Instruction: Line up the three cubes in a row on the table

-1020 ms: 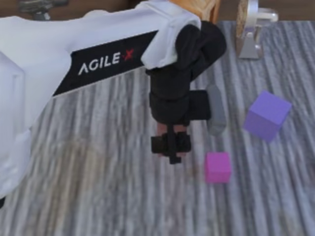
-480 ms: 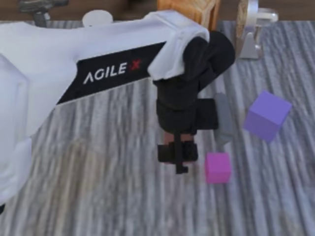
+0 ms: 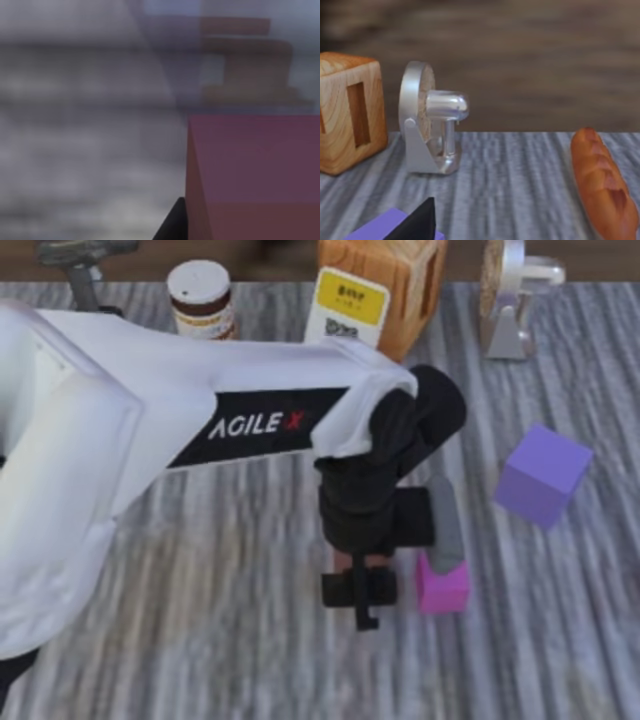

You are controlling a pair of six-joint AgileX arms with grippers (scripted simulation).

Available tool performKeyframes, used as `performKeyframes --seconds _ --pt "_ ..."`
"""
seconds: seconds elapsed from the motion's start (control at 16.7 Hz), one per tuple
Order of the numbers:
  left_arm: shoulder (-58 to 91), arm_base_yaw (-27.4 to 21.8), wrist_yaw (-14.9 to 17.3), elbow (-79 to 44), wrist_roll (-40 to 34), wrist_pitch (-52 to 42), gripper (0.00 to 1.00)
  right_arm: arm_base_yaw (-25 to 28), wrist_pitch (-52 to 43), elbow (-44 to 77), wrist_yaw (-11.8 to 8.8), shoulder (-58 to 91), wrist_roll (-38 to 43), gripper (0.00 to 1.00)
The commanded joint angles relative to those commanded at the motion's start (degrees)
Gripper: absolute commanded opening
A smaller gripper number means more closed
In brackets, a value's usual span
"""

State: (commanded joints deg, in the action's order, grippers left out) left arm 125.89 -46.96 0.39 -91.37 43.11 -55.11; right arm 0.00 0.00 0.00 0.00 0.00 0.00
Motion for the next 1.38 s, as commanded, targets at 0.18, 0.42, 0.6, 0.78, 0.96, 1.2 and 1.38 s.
performKeyframes --seconds 0.18,0.42,0.6,0.78,0.96,1.2,1.38 --pt "0.00 0.00 0.00 0.00 0.00 0.00 0.00 0.00 0.00 0.00 0.00 0.00 0.00 1.00" --pt "0.00 0.00 0.00 0.00 0.00 0.00 0.30 0.00 0.00 0.00 0.00 0.00 0.00 1.00" --pt "0.00 0.00 0.00 0.00 0.00 0.00 0.53 0.00 0.00 0.00 0.00 0.00 0.00 1.00" --pt "0.00 0.00 0.00 0.00 0.00 0.00 0.75 0.00 0.00 0.00 0.00 0.00 0.00 1.00" --pt "0.00 0.00 0.00 0.00 0.00 0.00 0.98 0.00 0.00 0.00 0.00 0.00 0.00 1.00" --pt "0.00 0.00 0.00 0.00 0.00 0.00 1.00 0.00 0.00 0.00 0.00 0.00 0.00 1.00" --pt "0.00 0.00 0.00 0.00 0.00 0.00 1.00 0.00 0.00 0.00 0.00 0.00 0.00 1.00"
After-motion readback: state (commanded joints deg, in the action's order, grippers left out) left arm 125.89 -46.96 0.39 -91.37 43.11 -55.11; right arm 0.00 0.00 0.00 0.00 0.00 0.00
